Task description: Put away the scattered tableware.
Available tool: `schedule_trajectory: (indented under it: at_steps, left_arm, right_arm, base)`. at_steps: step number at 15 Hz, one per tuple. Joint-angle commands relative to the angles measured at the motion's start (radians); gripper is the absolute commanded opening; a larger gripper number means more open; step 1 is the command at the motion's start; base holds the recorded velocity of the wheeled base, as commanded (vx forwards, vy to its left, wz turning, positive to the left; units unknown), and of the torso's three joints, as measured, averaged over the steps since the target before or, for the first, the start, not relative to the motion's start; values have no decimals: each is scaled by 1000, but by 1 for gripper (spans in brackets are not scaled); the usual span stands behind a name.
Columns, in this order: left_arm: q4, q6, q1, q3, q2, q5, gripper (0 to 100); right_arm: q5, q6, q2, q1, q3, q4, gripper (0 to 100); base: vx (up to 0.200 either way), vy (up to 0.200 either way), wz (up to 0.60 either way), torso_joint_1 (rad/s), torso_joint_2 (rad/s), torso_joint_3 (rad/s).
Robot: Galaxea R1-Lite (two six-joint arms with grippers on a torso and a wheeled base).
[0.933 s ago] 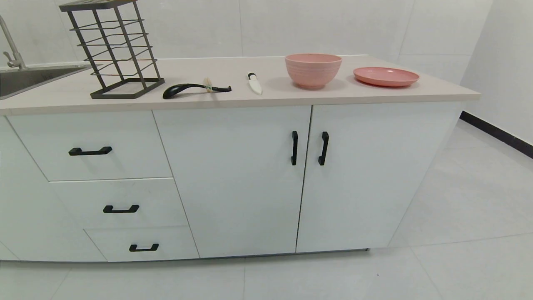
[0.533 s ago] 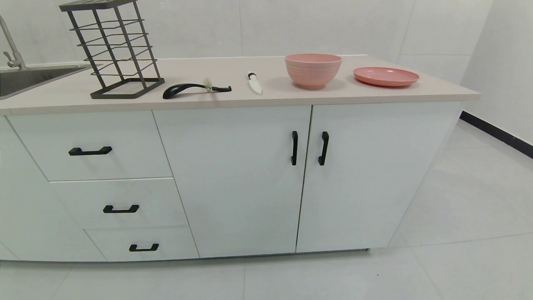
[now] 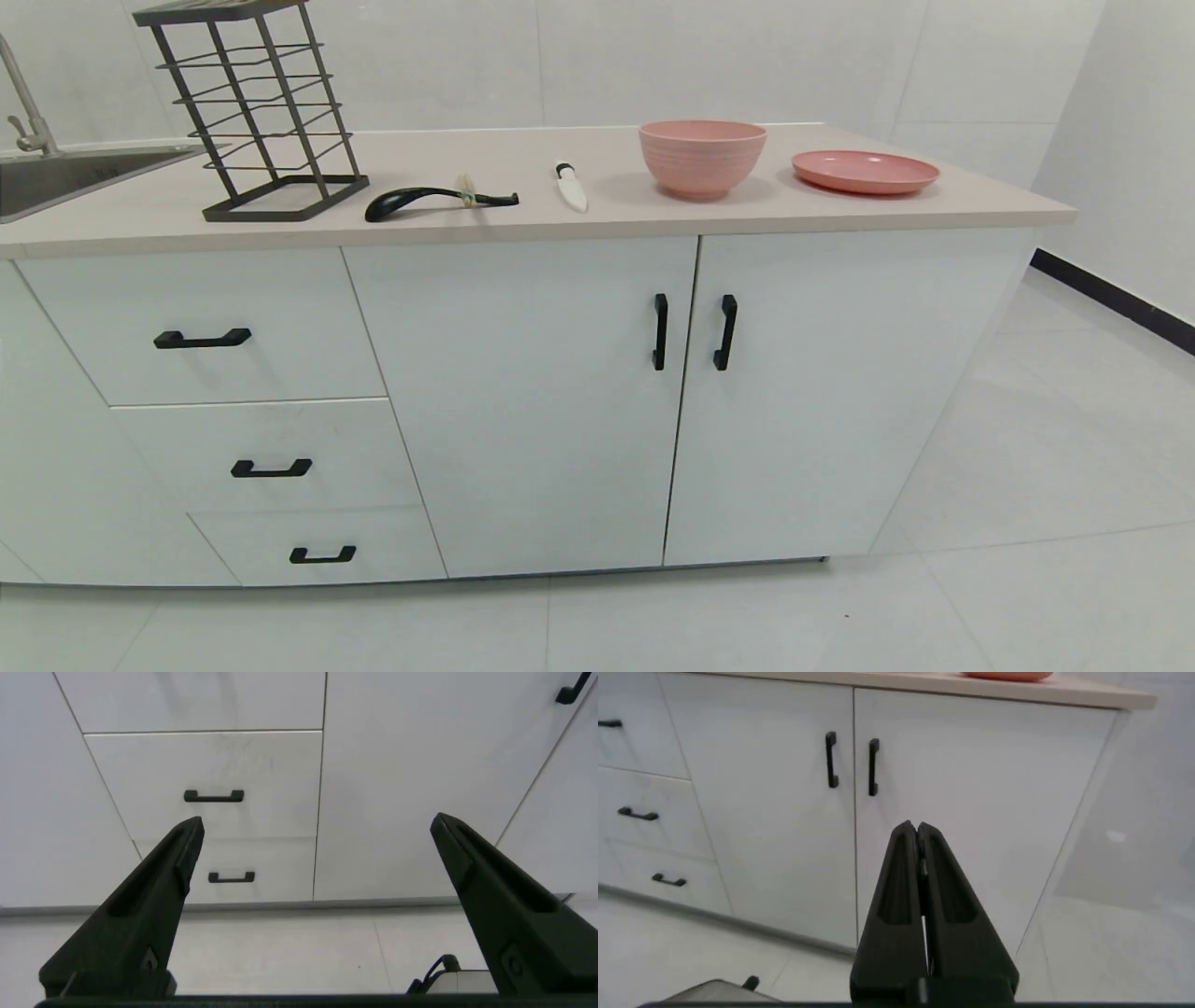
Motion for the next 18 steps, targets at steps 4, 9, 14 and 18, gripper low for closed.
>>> schedule_trajectory:
  at_steps: [4,9,14,18]
  left_arm:
    - [0,0,0,0,0,-1,100]
    - [0,0,0,0,0,-1,100]
    - [0,1,0,0,0,-1,100]
    - [0,0,0,0,0,-1,100]
  right_arm:
    - [13,-2,370,80,-18,-61,100]
    - [24,-5,639,86,-5,-320,100]
    - [57,-3,1016,100,-21,-694,100]
    - [122,-37,1283,104,-28,-949,100]
  base:
    - [0,0,0,0,0,0]
    - [0,0,0,0,0,0]
    - [0,0,0,0,0,0]
    - [0,0,0,0,0,0]
